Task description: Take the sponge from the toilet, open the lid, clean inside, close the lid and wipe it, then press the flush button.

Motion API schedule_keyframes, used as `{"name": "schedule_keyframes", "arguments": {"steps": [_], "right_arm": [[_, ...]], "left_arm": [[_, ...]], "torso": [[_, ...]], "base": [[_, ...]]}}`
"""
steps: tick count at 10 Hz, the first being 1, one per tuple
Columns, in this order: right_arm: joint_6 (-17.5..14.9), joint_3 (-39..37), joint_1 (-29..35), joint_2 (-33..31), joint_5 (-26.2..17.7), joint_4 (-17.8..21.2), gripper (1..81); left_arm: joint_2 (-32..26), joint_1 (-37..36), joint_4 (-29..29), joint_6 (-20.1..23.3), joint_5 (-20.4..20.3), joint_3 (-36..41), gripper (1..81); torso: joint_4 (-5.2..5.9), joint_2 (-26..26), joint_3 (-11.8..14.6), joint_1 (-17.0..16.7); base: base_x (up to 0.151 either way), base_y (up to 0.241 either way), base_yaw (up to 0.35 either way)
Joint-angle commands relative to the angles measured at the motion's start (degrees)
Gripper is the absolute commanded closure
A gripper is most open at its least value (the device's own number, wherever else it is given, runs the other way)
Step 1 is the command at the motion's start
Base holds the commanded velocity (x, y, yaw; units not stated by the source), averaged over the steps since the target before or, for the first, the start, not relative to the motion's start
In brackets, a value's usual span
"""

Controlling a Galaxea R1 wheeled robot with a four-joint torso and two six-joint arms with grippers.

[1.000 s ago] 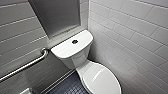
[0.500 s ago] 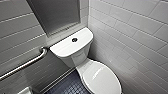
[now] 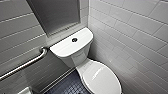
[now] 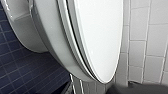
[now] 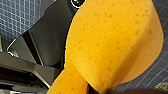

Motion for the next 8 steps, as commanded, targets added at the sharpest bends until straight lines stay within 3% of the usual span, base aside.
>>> {"name": "schedule_keyframes", "arguments": {"steps": [1,3,4,8], "right_arm": [[0.2,0.6,-0.7,-2.2,-4.3,-1.1,81.1],[0.2,0.6,-0.7,-2.1,-4.3,-1.1,81.1],[0.3,0.6,-0.6,-2.1,-4.3,-1.1,81.1],[0.5,0.1,-0.2,-1.7,-4.3,-1.1,81.1]], "left_arm": [[-0.3,-4.4,-0.2,-0.2,3.0,1.2,1.0],[-0.1,-4.6,-0.2,-0.2,3.0,1.1,1.0],[-0.2,-4.6,-0.1,-0.2,2.9,1.4,1.0],[1.8,-5.2,0.1,-0.1,2.7,-1.5,1.0]], "torso": [[0.00,-5.7,0.0,3.7],[0.00,-7.5,0.0,4.8],[0.00,-3.6,0.0,2.3],[0.00,-7.0,0.0,4.4]], "base": [[0.000,0.000,0.000],[0.000,0.000,0.000],[0.000,0.000,0.000],[0.000,0.000,0.000]]}}
